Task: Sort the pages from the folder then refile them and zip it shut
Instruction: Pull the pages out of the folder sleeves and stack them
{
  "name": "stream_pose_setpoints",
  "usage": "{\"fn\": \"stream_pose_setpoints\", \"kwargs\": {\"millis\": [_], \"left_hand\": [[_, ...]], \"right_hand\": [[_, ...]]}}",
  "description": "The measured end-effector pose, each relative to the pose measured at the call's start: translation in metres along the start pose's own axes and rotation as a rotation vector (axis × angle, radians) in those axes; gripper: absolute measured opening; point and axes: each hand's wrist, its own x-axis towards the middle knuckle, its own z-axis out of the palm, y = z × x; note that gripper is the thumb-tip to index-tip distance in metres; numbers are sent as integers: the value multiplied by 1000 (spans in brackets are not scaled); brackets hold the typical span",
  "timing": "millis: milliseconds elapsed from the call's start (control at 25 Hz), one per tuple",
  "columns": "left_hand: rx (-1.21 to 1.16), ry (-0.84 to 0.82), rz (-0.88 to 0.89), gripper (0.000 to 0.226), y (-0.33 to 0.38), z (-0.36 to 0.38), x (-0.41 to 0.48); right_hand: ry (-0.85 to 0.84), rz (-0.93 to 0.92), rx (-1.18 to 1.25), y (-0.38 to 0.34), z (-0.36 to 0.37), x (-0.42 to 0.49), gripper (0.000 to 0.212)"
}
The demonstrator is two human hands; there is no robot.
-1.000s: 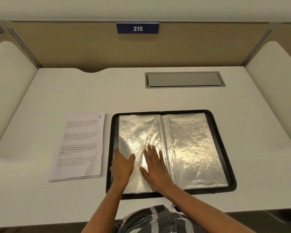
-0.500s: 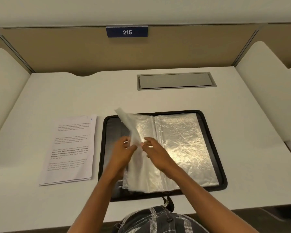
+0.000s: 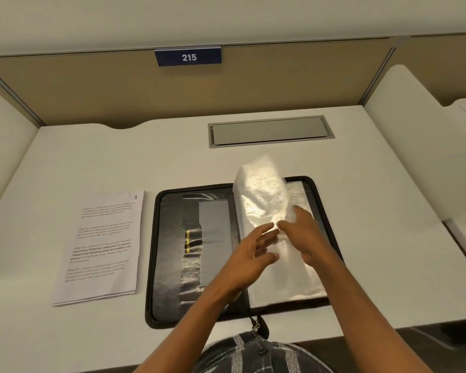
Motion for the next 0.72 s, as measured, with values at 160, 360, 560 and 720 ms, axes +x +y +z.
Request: {"fn": "stream_pose_setpoints", "kwargs": {"millis": [160,360,560,720], "left_hand": [[61,163,-4,33,-13,-11,0],[125,283,-65,24,-44,-32,-1],[255,343,-58,20,-66,-42,0],[351,371,4,26,-80,-44,1]], "right_hand": [[104,-21,-152,24,-25,7,21],[182,14,-253,73,-46,23,50],[249,3,-284,113,-51,32,39],[421,-116,-800,120,-38,27,33]]}}
